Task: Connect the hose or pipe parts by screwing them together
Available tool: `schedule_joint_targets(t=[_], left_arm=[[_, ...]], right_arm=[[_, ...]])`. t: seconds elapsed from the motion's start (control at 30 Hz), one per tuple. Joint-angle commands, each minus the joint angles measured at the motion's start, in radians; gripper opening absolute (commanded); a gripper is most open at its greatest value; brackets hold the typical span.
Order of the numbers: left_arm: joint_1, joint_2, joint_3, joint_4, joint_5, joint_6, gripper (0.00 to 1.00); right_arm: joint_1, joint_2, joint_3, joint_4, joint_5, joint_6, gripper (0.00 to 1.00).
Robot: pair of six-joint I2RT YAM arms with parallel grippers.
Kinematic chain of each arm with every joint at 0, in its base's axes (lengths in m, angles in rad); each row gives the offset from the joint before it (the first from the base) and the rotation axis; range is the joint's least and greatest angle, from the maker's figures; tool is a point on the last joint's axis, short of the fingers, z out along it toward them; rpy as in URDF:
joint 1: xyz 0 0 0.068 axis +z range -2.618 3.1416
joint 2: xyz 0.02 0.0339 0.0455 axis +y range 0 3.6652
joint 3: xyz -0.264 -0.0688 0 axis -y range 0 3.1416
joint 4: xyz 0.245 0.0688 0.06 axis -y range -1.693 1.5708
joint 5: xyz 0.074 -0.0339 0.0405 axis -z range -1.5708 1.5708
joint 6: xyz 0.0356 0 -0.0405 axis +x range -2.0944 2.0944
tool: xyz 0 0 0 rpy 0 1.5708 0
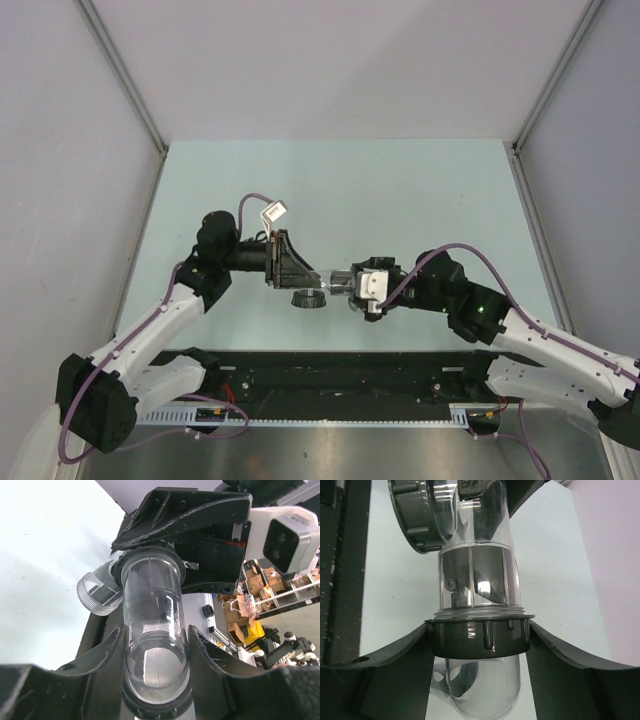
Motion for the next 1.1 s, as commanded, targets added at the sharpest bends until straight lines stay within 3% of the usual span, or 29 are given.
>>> schedule_joint_targets(t=[0.0, 0.23, 0.4, 0.73, 0.8, 0.87, 0.93, 0.97, 1.07], left_arm=[[-0.017, -0.046, 0.010, 0.021, 0.005, 0.109, 0.02], [-0.020, -0.129, 0.007, -0.026, -0.100, 0.529, 0.00], [-0.045, -0.167, 0.011, -0.026, -0.198, 0.669, 0.00], [-0.083, -0.250, -0.053, -0.022, -0.227, 0.870, 0.00], [-0.083, -0.249, -0.056, -0.020, -0.236, 0.849, 0.00], [-0.083, -0.237, -0.050, -0.020, -0.262, 0.788, 0.00], [-0.083, -0.224, -0.048, -0.020, -0.293, 0.693, 0.00], [-0.083, -0.223, -0.051, -0.020, -0.291, 0.665, 0.00], [-0.083, -0.201, -0.058, 0.003, -0.269, 0.516, 0.00]], right_arm=[[-0.047, -0.003, 0.019, 0.174, -0.087, 0.204, 0.06], [-0.167, -0.002, 0.022, 0.174, -0.300, 0.477, 0.06], [-0.239, 0.020, 0.034, 0.235, -0.507, 0.711, 0.11], [-0.382, 0.146, 0.036, 0.413, -0.670, 1.316, 0.22], [-0.405, 0.144, 0.036, 0.410, -0.655, 1.361, 0.35], [-0.423, 0.131, 0.036, 0.375, -0.628, 1.353, 0.60], [-0.437, 0.089, 0.036, 0.329, -0.575, 1.300, 0.73], [-0.440, 0.069, 0.036, 0.314, -0.559, 1.266, 0.84], [-0.445, -0.014, 0.036, 0.254, -0.470, 1.142, 1.00]])
